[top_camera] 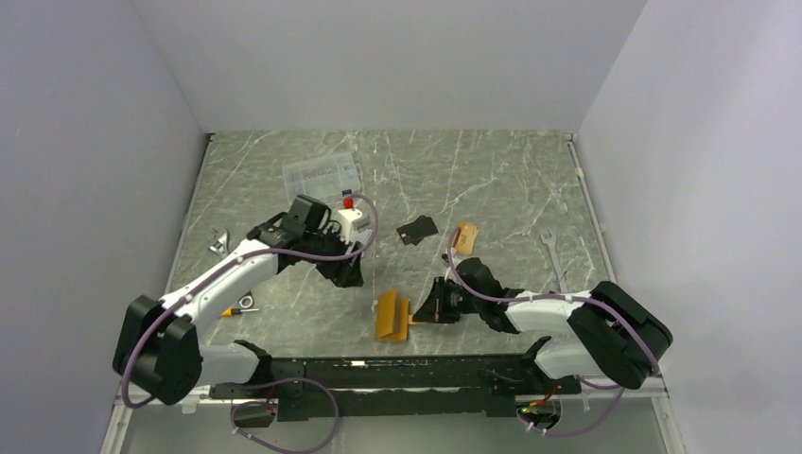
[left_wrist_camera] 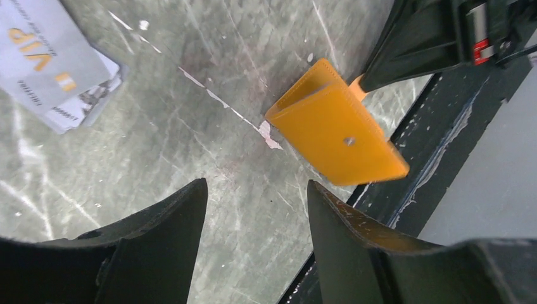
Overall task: Put the credit cards into the card holder
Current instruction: Place the card holder at the center of the board.
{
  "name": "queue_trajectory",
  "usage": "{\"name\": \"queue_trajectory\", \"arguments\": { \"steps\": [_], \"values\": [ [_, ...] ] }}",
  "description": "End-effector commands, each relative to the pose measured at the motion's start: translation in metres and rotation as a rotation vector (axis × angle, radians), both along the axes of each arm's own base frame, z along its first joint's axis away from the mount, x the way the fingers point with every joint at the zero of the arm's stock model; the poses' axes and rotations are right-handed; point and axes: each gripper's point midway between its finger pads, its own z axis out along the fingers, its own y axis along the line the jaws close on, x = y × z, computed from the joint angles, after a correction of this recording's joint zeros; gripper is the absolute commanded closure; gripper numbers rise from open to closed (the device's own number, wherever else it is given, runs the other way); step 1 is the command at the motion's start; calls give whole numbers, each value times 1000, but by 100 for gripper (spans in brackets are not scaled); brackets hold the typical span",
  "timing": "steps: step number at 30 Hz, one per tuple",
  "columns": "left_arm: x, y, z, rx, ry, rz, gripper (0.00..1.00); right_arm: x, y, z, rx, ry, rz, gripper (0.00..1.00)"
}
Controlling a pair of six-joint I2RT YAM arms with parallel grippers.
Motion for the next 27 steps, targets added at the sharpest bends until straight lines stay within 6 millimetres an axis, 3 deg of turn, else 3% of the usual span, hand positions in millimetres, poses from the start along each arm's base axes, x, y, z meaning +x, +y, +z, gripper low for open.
{"name": "queue_trajectory", "arguments": {
  "steps": [1, 4, 9, 13, 20, 27],
  "values": [
    [15, -19, -5, 8, -82, -49, 36, 11, 3, 21, 41, -93, -22, 100],
    [13, -28, -6, -3, -55, -58, 36, 12, 1, 29, 41, -114, -28, 100],
    [-5, -58, 21, -99, -78, -135, 27, 21, 3, 57, 73, -165, -57, 100],
    [-8, -71, 10, -56, -60, -156, 23, 24, 9, 79, 99, -203, -62, 100],
    [-10, -83, 0, -40, -26, -149, 21, 9, 18, 66, 50, -185, -17, 100],
    [2, -68, -32, 88, -95, -161, 23, 6, 15, 52, 8, -173, -16, 100]
  ]
}}
